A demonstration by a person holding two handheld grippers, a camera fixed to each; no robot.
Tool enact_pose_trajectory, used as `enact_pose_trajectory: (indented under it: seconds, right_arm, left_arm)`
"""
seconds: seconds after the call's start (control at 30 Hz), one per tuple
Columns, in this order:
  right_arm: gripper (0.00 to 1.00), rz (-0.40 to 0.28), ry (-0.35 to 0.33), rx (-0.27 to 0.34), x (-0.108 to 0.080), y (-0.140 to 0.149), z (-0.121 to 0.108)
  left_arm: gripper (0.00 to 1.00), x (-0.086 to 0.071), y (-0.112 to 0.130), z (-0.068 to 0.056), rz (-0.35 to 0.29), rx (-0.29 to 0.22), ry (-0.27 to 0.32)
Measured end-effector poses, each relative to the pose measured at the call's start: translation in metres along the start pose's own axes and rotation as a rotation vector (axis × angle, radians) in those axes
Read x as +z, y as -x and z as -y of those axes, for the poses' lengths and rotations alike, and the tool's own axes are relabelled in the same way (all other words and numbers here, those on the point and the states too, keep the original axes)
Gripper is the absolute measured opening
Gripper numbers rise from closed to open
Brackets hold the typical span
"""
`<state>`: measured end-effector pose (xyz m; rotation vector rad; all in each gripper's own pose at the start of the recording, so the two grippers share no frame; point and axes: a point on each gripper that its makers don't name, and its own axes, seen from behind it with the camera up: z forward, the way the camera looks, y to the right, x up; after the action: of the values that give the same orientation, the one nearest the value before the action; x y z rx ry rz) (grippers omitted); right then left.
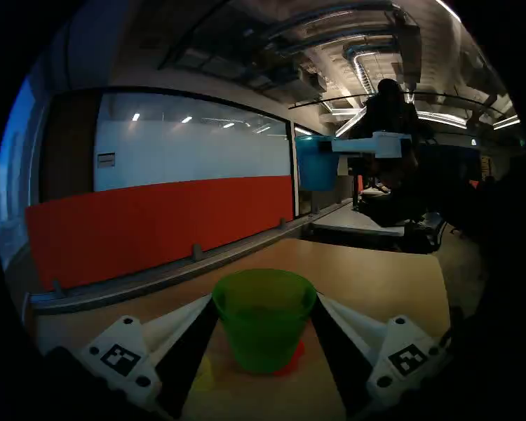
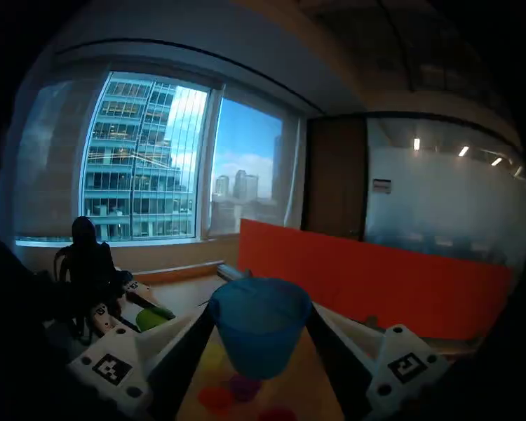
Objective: Pour water
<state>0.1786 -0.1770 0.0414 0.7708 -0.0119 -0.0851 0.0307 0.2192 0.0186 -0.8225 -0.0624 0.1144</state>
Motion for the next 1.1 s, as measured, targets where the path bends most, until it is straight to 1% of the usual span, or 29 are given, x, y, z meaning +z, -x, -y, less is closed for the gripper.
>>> enact_pose_trajectory:
  seconds: [0.2, 0.5, 0.87, 1.1]
  right_arm:
    - [0.91, 0.002, 0.021, 0.001, -0.007, 0.003, -0.007]
    - [0.92, 0.019, 0.024, 0.005, -0.011, 0.016, -0.008]
    - [0.92, 0.080, -0.005, 0.007, -0.016, 0.055, 0.002]
    - [0.92, 0.128, -0.031, -0.008, -0.017, 0.085, 0.009]
  left_arm:
    - [0.87, -0.002, -0.001, 0.000, 0.001, 0.004, -0.005]
    - [0.87, -0.002, 0.003, -0.002, 0.015, 0.010, -0.001]
    - [0.87, -0.004, 0.022, -0.004, 0.065, 0.017, 0.010]
    - [0.87, -0.002, 0.041, -0.004, 0.115, 0.022, 0.017]
